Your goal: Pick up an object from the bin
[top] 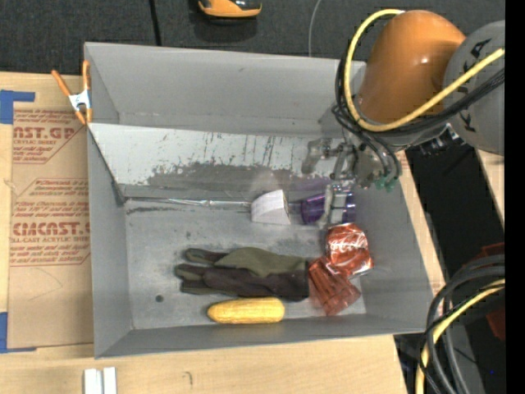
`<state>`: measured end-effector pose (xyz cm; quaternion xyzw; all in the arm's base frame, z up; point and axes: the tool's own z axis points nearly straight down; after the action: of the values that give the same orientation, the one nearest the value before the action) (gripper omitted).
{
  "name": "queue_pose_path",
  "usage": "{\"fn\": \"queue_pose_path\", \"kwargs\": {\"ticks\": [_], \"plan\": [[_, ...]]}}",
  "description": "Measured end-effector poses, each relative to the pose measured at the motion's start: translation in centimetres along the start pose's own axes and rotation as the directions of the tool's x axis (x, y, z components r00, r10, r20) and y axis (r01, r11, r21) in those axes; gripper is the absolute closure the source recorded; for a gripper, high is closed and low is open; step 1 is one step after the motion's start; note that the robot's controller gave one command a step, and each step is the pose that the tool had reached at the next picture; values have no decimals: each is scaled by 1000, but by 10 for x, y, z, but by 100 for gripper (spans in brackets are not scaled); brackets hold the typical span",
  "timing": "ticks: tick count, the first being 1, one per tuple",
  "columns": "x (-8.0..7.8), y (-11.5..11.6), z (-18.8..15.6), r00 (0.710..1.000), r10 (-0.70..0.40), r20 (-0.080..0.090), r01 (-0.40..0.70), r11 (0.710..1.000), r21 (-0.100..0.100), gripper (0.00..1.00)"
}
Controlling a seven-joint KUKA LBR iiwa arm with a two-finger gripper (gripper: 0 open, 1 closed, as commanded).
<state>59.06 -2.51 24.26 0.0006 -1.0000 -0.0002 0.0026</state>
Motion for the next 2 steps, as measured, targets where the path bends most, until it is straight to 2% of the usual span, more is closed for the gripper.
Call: {"fn": "queue_pose_path", "kwargs": {"ticks": [1,2], "plan": [[-1,0,-5,1000,0,8,0,1000,0,0],[7,-40,67,1000,8,12,-8,1000,1,0]]}}
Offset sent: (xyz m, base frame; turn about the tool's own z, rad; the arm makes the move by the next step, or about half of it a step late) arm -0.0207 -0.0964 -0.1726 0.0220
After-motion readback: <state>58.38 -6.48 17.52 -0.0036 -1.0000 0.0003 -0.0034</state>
